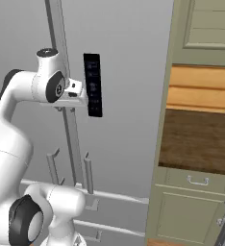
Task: Take the strawberry from the fridge and place it on top of the pancake, located on the dining counter.
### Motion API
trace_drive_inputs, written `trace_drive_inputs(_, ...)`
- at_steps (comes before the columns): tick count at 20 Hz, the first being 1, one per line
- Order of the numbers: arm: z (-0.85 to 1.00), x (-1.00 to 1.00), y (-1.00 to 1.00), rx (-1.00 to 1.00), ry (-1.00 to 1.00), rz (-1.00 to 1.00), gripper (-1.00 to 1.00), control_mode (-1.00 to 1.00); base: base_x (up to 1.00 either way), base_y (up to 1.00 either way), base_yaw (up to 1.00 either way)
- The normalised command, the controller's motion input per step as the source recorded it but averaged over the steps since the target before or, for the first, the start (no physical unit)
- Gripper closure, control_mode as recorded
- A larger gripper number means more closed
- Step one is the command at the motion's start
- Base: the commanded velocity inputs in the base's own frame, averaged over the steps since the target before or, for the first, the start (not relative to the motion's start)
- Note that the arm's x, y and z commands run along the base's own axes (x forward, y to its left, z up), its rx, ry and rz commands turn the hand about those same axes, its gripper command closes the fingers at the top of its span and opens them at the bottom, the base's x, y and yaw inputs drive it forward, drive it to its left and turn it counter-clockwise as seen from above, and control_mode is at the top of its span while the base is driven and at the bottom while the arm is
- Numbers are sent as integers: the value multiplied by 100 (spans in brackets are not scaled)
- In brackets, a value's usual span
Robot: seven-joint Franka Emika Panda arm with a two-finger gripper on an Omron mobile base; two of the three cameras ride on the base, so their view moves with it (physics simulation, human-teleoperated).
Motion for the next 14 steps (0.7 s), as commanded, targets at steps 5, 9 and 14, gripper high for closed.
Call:
trace_drive_inputs(5, 0, 0, 0, 0, 0, 0, -100, 100, -44, 0, -1)
trace_drive_inputs(9, 0, 0, 0, 0, 0, 0, -100, 100, -88, 0, -1)
trace_drive_inputs(14, 0, 0, 0, 0, 0, 0, -100, 100, -26, 0, 0)
